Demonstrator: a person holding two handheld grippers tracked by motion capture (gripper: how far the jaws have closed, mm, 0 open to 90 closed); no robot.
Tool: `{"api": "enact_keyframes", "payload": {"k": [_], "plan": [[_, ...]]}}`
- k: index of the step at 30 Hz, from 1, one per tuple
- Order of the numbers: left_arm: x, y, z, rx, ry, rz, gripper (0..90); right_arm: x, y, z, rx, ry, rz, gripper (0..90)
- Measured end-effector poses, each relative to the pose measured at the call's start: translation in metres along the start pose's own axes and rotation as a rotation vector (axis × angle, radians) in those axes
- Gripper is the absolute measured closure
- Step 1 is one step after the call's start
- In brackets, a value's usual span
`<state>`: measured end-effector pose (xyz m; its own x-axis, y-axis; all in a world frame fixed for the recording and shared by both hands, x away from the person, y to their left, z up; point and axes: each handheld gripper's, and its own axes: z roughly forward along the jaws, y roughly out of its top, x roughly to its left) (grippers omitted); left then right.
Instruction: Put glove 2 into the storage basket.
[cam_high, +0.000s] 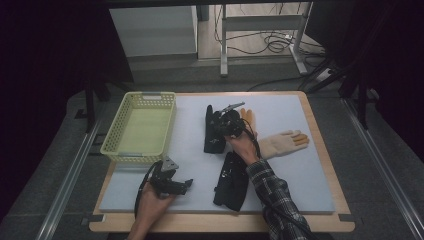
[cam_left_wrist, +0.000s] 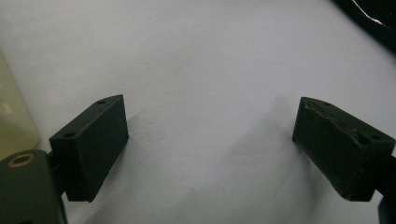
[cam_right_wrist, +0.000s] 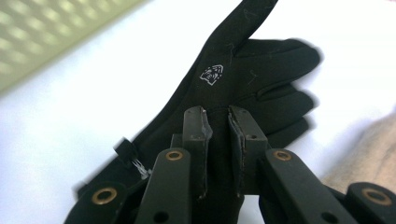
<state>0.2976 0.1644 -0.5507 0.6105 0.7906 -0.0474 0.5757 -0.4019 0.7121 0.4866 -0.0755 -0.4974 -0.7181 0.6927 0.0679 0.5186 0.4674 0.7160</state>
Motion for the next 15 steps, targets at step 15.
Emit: {"api": "enact_keyframes", "payload": {"k": [15], "plan": [[0.0, 0.0, 0.0, 0.001, 0.0, 0.001, 10.9, 0.033, -0.014, -0.096, -0.122, 0.08, -0.018, 76.8]]}}
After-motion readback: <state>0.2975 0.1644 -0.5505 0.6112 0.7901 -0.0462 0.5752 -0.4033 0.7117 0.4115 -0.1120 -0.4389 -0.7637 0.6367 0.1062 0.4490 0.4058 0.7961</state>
